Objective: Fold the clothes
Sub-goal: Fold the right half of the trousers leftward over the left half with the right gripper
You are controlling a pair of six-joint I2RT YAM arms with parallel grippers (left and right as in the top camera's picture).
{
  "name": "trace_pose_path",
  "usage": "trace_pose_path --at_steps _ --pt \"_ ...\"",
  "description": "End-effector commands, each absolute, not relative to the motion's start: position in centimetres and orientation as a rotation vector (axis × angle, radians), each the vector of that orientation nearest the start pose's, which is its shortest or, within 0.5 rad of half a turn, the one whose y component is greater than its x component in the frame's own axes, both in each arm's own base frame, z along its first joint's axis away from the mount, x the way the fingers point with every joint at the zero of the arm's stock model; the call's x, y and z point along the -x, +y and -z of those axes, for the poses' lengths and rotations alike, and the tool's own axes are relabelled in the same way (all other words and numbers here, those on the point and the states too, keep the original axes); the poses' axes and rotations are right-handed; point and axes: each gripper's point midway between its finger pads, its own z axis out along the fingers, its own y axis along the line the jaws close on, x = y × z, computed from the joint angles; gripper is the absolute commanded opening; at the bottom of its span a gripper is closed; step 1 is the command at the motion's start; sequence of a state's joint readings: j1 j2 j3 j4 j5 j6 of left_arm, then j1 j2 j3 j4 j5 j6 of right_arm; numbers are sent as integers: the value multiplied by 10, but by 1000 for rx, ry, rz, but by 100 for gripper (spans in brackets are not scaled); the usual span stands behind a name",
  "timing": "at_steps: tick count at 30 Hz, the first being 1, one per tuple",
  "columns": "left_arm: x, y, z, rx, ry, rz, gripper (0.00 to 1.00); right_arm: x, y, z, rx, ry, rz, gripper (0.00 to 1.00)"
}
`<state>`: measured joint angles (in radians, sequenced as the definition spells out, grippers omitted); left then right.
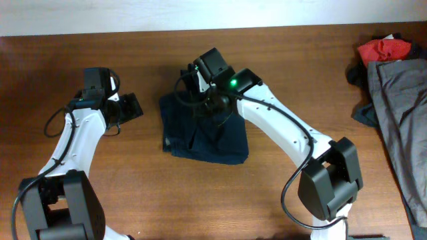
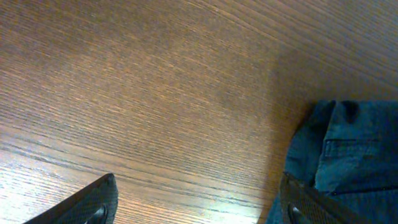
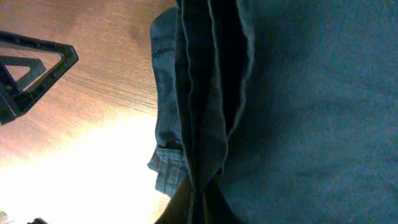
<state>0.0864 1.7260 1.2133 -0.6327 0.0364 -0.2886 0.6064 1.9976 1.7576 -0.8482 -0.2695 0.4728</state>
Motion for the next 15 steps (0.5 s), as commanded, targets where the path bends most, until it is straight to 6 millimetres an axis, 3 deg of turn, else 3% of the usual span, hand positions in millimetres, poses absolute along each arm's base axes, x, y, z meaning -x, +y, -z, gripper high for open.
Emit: trace_pose_path --at_steps 1,5,15 --pt "-403 31 -88 512 2658 103 82 -379 332 -128 260 2791 -653 4" --pt "-403 31 -88 512 2658 102 82 -377 347 -112 250 2807 -680 4" --pt "-403 31 -88 512 2658 102 82 -373 371 -121 254 2771 -813 4"
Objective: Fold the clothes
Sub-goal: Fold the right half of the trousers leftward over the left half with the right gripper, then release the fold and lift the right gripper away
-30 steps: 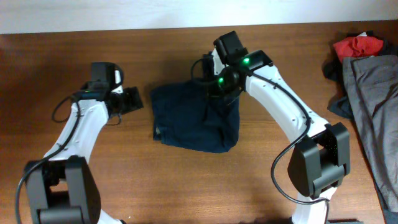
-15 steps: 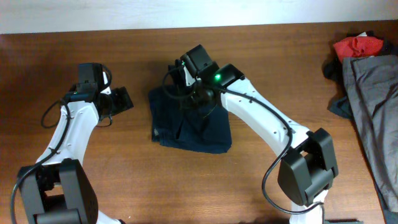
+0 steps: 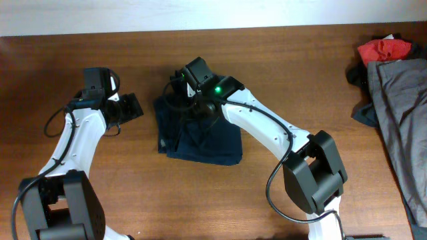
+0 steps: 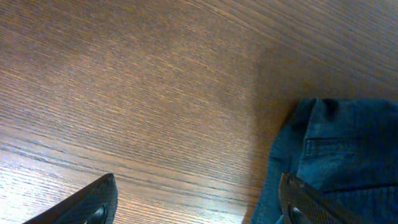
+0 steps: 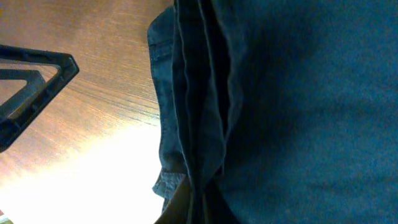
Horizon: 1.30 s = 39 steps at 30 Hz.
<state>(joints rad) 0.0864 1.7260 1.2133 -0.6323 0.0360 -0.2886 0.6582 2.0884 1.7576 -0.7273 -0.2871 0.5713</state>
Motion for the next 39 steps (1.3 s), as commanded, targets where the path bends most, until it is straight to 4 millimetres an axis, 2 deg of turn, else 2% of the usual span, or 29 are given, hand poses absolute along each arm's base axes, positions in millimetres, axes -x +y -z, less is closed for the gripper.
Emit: trace_pose_path --at_steps 1,4,5,6,12,14,16,20,21,24,26,27,29,31,32,34,37,39 --pt "-403 31 -88 512 2658 102 82 -373 372 -121 256 2771 -813 4" --pt "-403 31 -88 512 2657 102 83 -368 377 -122 276 2768 -819 4" --pt "-403 31 -88 512 2657 102 82 -366 380 -122 286 2768 -821 11" --pt "-403 31 -88 512 2657 102 83 -364 382 -122 294 2768 -822 14" --pt "-403 31 -88 512 2657 102 83 -347 403 -115 366 2771 -835 16" --pt "-403 31 -88 512 2657 102 83 -341 410 -111 390 2775 -846 20" --pt "-403 31 -88 512 2657 102 82 -335 417 -106 416 2779 -853 47" --pt "-403 31 -88 512 2657 102 82 -334 421 -110 476 2747 -853 87" --pt "-403 31 -88 512 2657 102 83 -345 414 -120 501 2717 -838 90" --pt "-403 31 -88 512 2657 102 83 -364 395 -134 487 2690 -781 91" --pt "-403 30 -88 511 2657 103 83 -386 365 -148 418 2680 -663 92" --pt "-403 30 -88 511 2657 103 83 -404 337 -158 370 2674 -564 92" --pt "-404 28 -88 507 2658 125 83 -421 304 -165 342 2686 -496 92" --pt "-405 22 -89 496 2656 170 83 -431 271 -162 289 2727 -459 91" --pt "-406 18 -90 486 2654 206 83 -432 261 -159 273 2743 -445 91" --pt "-408 4 -92 455 2652 300 82 -436 228 -147 224 2807 -393 91" --pt "-412 -24 -98 303 2644 422 79 -440 196 -132 178 2866 -350 90" --pt "-413 -41 -101 214 2637 467 79 -440 183 -122 133 2900 -363 87"
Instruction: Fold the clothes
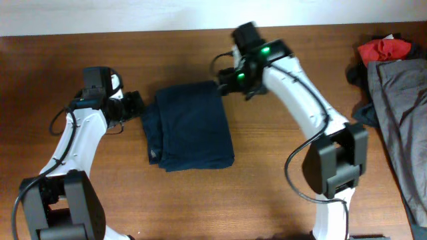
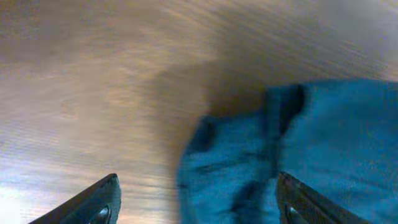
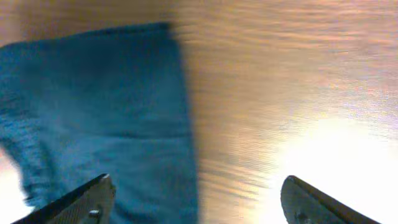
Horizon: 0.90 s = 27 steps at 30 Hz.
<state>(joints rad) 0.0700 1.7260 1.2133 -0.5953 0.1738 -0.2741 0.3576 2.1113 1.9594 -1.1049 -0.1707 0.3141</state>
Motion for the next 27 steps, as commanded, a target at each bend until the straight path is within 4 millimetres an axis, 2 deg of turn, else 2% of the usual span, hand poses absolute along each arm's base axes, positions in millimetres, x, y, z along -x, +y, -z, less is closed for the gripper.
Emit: trace_pose_path --at_steps 1,4,8,11,15,16,21,27 --pt "-413 -51 -101 184 2637 478 79 -439 180 -118 116 2913 -383 86" --pt "-414 -73 -102 107 2633 473 79 -437 170 -104 65 2958 -447 86" --pt "-415 -70 -96 96 2647 319 79 -432 164 -93 50 2987 -450 86" --pt "-413 -77 -87 83 2673 366 79 -429 163 -90 90 2994 -445 87" --pt "-408 -78 -64 95 2739 374 78 -429 163 -90 90 2993 -445 87" --pt "-405 -85 -53 87 2770 437 78 -429 163 -90 90 2993 -444 87" --pt "-395 -102 -29 80 2841 583 74 -429 163 -90 107 2991 -443 87" --pt "-383 -104 -18 90 2902 617 74 -430 163 -90 117 2988 -442 87"
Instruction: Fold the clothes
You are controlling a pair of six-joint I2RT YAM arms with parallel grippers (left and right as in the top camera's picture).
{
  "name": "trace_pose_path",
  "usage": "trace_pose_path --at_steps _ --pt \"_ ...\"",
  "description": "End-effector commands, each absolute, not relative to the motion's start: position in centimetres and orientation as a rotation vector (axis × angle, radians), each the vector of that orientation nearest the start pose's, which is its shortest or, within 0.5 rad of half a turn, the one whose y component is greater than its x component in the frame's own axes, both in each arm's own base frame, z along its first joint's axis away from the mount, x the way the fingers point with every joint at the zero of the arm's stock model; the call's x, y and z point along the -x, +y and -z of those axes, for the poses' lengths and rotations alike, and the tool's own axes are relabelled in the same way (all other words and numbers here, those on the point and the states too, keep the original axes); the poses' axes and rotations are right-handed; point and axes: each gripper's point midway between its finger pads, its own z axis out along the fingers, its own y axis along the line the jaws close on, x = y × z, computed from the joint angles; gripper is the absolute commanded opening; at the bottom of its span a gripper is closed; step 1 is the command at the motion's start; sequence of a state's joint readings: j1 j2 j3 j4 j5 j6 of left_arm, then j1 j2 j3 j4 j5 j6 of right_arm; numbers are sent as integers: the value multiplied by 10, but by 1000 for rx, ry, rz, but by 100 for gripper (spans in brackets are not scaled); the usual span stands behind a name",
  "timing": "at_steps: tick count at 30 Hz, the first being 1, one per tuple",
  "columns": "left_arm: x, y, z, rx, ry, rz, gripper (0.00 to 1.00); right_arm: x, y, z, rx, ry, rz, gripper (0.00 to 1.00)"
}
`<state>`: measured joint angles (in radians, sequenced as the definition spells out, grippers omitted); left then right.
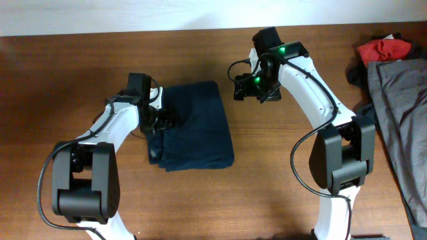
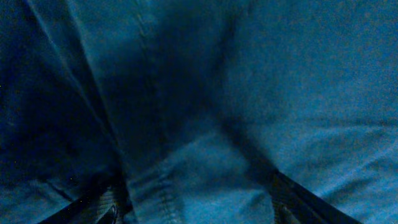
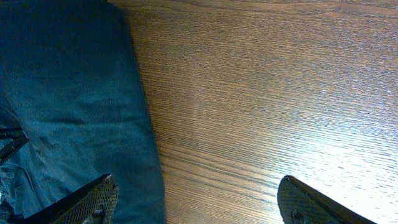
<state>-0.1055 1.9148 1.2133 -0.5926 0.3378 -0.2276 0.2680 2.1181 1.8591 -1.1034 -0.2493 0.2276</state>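
Note:
A dark blue garment (image 1: 193, 127) lies folded in a rough rectangle on the wooden table (image 1: 280, 180). My left gripper (image 1: 160, 120) sits on the garment's left edge. In the left wrist view blue cloth (image 2: 205, 93) fills the frame, and the left gripper (image 2: 196, 199) is open with its fingers wide apart and cloth lying between them. My right gripper (image 1: 250, 90) hangs open just right of the garment's top right corner. In the right wrist view the right gripper (image 3: 198, 186) is empty over bare wood, with the garment (image 3: 68, 93) to its left.
A heap of other clothes lies at the table's right edge: a red piece (image 1: 383, 48) on top and a large grey one (image 1: 400, 113) below it. The table's far edge runs along the top of the overhead view.
My left gripper was beside the garment's left edge over wood; now it is over the cloth there. My right gripper has moved a little right, away from the garment's corner.
My right gripper was shut on a bunched fold in the middle of the garment, and the garment then sat a little further left. Later the garment lay flat and folded with the right gripper open at its corner. Now the left gripper rests on its left edge.

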Motion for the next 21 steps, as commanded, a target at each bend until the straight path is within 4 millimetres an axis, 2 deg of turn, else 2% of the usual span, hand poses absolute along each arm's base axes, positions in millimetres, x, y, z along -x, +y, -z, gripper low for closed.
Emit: trace_pose_path --at_steps 1,6,9,13,16,21 --pt "-382 -105 -17 90 2908 622 73 -430 163 -90 118 2986 -443 87" --pt "-381 -106 -18 73 2908 634 63 -432 164 -90 119 2978 -445 87" --pt "-381 -106 -18 62 2907 625 48 -432 164 -90 119 2979 -444 87" --pt "-383 -102 -17 66 2906 593 17 -432 164 -90 118 2979 -444 87" --pt "-385 -100 -19 68 2908 567 0 -432 164 -90 119 2979 -444 87" --pt "-389 -97 -28 63 2912 541 1 -432 164 -90 118 2979 -444 87"
